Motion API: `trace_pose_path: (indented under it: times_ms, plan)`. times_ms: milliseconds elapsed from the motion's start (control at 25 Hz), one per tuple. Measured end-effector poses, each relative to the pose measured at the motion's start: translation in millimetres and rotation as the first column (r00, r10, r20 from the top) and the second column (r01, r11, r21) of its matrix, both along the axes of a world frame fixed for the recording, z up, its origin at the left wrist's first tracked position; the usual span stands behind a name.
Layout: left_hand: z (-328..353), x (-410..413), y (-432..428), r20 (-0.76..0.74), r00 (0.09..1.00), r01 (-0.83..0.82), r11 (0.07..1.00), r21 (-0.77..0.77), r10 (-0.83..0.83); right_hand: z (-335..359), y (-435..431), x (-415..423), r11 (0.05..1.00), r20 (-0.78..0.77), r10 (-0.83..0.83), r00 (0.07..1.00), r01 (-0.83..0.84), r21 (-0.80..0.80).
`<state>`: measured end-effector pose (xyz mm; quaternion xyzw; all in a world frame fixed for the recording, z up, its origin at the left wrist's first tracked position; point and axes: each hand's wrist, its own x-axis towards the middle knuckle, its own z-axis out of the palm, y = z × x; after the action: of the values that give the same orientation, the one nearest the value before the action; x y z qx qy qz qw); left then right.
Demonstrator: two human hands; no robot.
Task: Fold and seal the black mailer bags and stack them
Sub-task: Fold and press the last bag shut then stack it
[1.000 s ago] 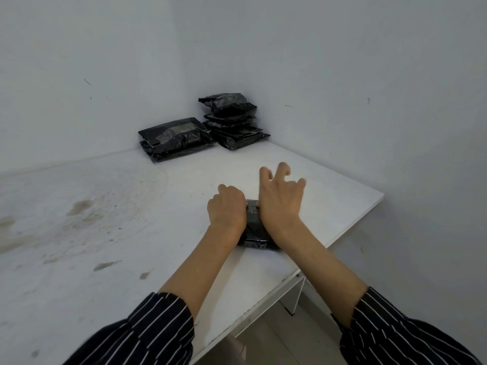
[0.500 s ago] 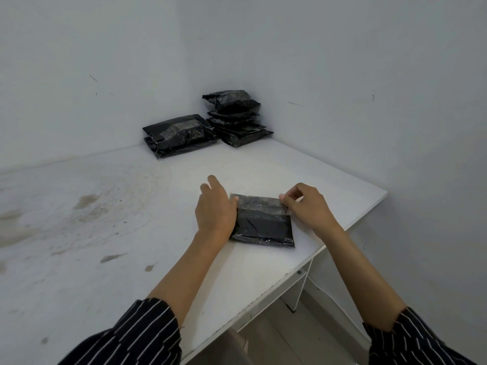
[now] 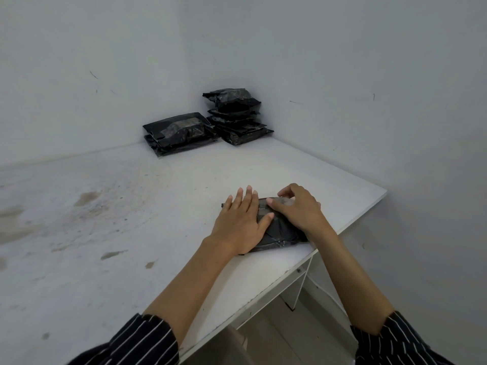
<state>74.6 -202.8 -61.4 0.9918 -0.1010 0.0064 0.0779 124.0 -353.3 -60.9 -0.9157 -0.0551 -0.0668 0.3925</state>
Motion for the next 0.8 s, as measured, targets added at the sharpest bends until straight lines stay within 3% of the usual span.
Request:
trace_pose_path:
  times_ms: [160, 320, 520, 640, 800]
  plan:
    - [-1, -5, -5, -0.022, 0.991, -0.133, 0.99, -0.05, 0.132, -5, -11, -3, 0.987, 0.013, 0.075, 0.997, -0.076, 0.145]
    - [5, -11, 4, -0.04, 0.999, -0.024, 0.995, -0.1, 0.02, -4, -12, -7, 0.961, -0.043, 0.078, 0.996, -0.063, 0.268]
    - [5, -16, 17, 0.186, 0.982, 0.048, 0.993, -0.11, -0.027, 0, -12, -16, 0.932, -0.028, 0.107, 0.994, -0.09, 0.351]
    - [9, -19, 22, 0.374, 0.927, 0.085, 0.987, -0.138, -0.028, 10, -3, -25, 0.747, -0.01, 0.178, 0.984, -0.128, 0.653]
    - [20, -21, 32, 0.549, 0.835, 0.086, 0.994, -0.067, -0.036, 18, 7, -27, 0.597, 0.053, 0.257, 0.965, -0.202, 0.776]
